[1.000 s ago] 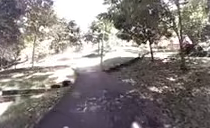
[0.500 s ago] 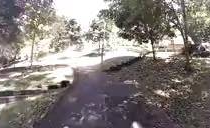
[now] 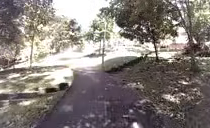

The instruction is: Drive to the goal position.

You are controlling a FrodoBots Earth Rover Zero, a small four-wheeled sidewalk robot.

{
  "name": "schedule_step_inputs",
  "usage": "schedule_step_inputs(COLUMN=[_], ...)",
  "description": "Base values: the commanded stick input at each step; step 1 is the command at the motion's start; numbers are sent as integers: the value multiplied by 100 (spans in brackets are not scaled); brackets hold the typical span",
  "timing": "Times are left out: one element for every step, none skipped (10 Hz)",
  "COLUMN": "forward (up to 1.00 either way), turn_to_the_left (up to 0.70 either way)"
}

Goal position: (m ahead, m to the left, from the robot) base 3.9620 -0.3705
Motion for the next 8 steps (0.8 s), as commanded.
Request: schedule_step_inputs(forward=[50, 50, 50, 50, 50, 50, 50, 50], turn_to_the_left=[0, 0, 0, 0, 0, 0, 0, 0])
